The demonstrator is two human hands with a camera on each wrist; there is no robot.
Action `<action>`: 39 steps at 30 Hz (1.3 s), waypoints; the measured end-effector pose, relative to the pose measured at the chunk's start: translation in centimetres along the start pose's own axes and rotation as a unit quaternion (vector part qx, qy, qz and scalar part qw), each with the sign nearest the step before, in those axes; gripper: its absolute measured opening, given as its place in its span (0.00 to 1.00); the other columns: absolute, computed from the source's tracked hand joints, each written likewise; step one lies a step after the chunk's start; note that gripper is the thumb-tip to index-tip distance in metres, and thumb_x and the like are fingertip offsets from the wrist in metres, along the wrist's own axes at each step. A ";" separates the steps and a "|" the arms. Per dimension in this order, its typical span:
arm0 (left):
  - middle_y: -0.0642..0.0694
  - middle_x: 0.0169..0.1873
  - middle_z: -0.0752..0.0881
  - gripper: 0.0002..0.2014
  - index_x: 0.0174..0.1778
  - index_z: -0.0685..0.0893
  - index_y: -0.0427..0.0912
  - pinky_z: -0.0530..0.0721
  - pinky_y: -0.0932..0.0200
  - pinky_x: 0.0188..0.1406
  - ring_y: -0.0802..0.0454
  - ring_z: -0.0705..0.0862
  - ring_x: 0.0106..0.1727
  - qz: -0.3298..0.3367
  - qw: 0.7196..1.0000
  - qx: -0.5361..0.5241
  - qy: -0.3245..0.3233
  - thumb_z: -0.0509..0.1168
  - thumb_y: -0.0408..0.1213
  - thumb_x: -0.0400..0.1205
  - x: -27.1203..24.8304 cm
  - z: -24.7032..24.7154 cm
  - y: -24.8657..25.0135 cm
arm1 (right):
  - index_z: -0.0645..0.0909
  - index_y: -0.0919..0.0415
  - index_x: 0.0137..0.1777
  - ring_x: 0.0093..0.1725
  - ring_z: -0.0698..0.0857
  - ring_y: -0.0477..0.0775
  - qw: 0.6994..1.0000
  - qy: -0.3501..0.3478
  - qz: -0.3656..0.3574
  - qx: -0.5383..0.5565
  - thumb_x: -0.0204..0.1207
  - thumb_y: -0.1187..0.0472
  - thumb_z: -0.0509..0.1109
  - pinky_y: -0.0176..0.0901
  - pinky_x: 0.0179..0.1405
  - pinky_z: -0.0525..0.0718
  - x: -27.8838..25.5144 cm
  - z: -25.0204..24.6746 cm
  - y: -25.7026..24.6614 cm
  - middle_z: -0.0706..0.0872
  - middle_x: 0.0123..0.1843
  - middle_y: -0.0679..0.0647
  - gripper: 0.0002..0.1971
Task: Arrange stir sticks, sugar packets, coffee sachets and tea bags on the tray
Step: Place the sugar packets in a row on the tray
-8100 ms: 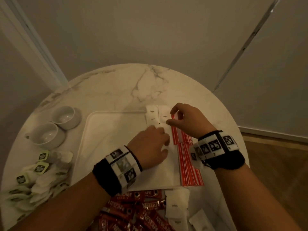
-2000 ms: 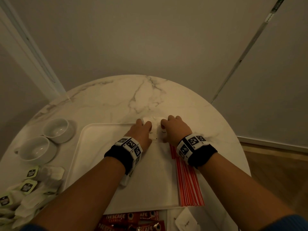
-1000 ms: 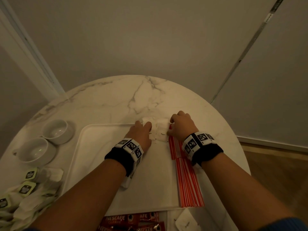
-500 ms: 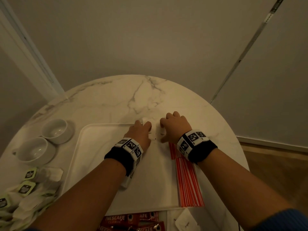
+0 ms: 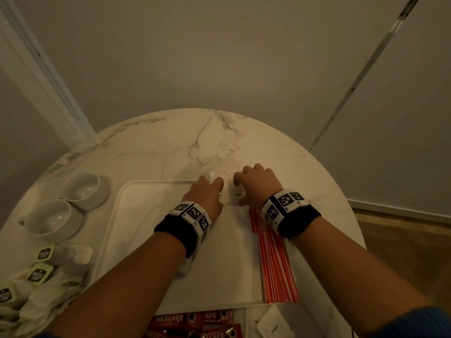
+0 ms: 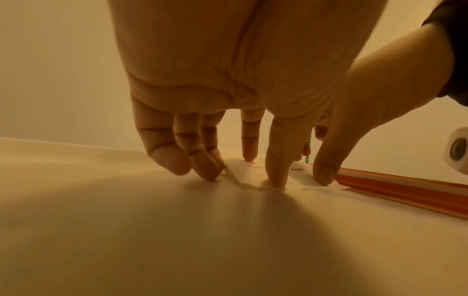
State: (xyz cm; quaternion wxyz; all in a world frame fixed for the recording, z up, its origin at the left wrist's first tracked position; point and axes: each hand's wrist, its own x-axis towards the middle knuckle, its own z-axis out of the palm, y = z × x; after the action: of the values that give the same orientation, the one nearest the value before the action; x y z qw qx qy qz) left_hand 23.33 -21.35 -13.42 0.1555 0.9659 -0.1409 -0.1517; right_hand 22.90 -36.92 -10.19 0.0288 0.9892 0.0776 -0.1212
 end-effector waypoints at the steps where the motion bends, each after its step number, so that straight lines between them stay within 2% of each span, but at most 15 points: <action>1: 0.39 0.69 0.68 0.17 0.60 0.69 0.51 0.79 0.43 0.61 0.38 0.75 0.64 0.000 1.000 0.002 -0.001 0.66 0.42 0.78 0.0 0.0 0.0 | 0.75 0.48 0.64 0.62 0.74 0.58 1.000 0.000 0.000 0.005 0.68 0.47 0.77 0.50 0.57 0.72 0.0 0.0 0.1 0.79 0.61 0.51 0.26; 10: 0.39 0.65 0.70 0.18 0.63 0.68 0.51 0.80 0.45 0.59 0.39 0.75 0.62 0.005 1.000 0.002 -0.008 0.65 0.43 0.79 -0.2 -0.4 0.2 | 0.75 0.49 0.63 0.60 0.75 0.56 0.998 0.011 0.033 0.054 0.68 0.44 0.77 0.48 0.56 0.72 -0.3 -0.4 1.5 0.78 0.59 0.50 0.26; 15: 0.40 0.63 0.72 0.24 0.64 0.66 0.48 0.80 0.48 0.56 0.39 0.76 0.62 0.015 1.000 -0.026 -0.004 0.68 0.43 0.77 -0.4 -0.6 -0.1 | 0.75 0.50 0.64 0.61 0.75 0.56 0.996 0.012 0.071 0.058 0.63 0.38 0.78 0.51 0.60 0.75 -0.5 -0.1 2.3 0.78 0.61 0.50 0.32; 19: 0.43 0.60 0.74 0.24 0.64 0.67 0.47 0.81 0.49 0.53 0.42 0.77 0.58 0.025 0.999 -0.025 0.013 0.70 0.42 0.76 -0.6 -0.8 -0.1 | 0.75 0.50 0.65 0.61 0.75 0.56 0.996 0.013 0.075 0.051 0.61 0.37 0.78 0.51 0.60 0.76 -0.6 0.2 2.4 0.78 0.61 0.50 0.34; 24: 0.42 0.61 0.73 0.27 0.65 0.66 0.45 0.82 0.48 0.56 0.42 0.77 0.59 0.004 0.999 -0.029 0.012 0.71 0.43 0.75 -0.9 -1.1 0.2 | 0.74 0.50 0.63 0.59 0.75 0.55 0.996 0.019 0.069 0.057 0.61 0.39 0.79 0.50 0.58 0.76 -0.9 0.2 2.0 0.78 0.59 0.50 0.32; 28: 0.42 0.61 0.71 0.31 0.66 0.65 0.42 0.82 0.44 0.56 0.41 0.78 0.57 -0.008 1.000 -0.010 0.015 0.71 0.50 0.74 -2.5 -2.1 0.0 | 0.75 0.50 0.56 0.51 0.76 0.51 0.988 0.054 0.086 0.114 0.66 0.41 0.77 0.46 0.53 0.77 -3.2 -1.2 1.8 0.79 0.53 0.48 0.24; 31: 0.47 0.58 0.73 0.24 0.62 0.70 0.47 0.82 0.47 0.54 0.47 0.78 0.55 0.032 0.999 -0.001 0.011 0.68 0.52 0.76 -6.5 -2.8 0.8 | 0.76 0.50 0.50 0.45 0.78 0.46 0.967 0.051 0.096 0.231 0.70 0.45 0.76 0.38 0.44 0.79 -7.4 -2.1 0.9 0.79 0.47 0.46 0.16; 34: 0.52 0.57 0.75 0.15 0.58 0.74 0.51 0.80 0.55 0.54 0.52 0.75 0.56 0.135 0.990 0.010 -0.030 0.65 0.51 0.79 -12.3 -1.9 2.5 | 0.77 0.49 0.47 0.43 0.81 0.44 0.945 0.017 0.112 0.306 0.74 0.48 0.73 0.35 0.42 0.81 -12.6 -1.2 -0.9 0.81 0.44 0.44 0.09; 37: 0.49 0.60 0.74 0.17 0.62 0.76 0.47 0.76 0.52 0.51 0.49 0.72 0.61 0.229 0.966 0.060 -0.102 0.64 0.49 0.80 -16.6 0.6 4.0 | 0.77 0.51 0.46 0.42 0.82 0.42 0.935 -0.005 0.167 0.313 0.79 0.52 0.68 0.35 0.44 0.80 -17.3 1.2 -2.2 0.82 0.43 0.45 0.05; 39: 0.45 0.59 0.74 0.18 0.62 0.77 0.44 0.73 0.51 0.47 0.46 0.71 0.61 0.256 0.953 0.092 -0.132 0.65 0.47 0.79 -18.2 2.0 4.5 | 0.76 0.54 0.47 0.43 0.82 0.45 0.937 -0.020 0.209 0.281 0.79 0.52 0.67 0.37 0.44 0.81 -20.0 2.9 -2.9 0.82 0.44 0.47 0.06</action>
State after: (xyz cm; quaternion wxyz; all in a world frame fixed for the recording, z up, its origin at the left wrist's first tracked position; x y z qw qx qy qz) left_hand 4.99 -20.12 -9.16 0.0797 0.8787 -0.4161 -0.2198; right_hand 2.60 -37.18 -8.27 -0.2241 0.9482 -0.1682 -0.1494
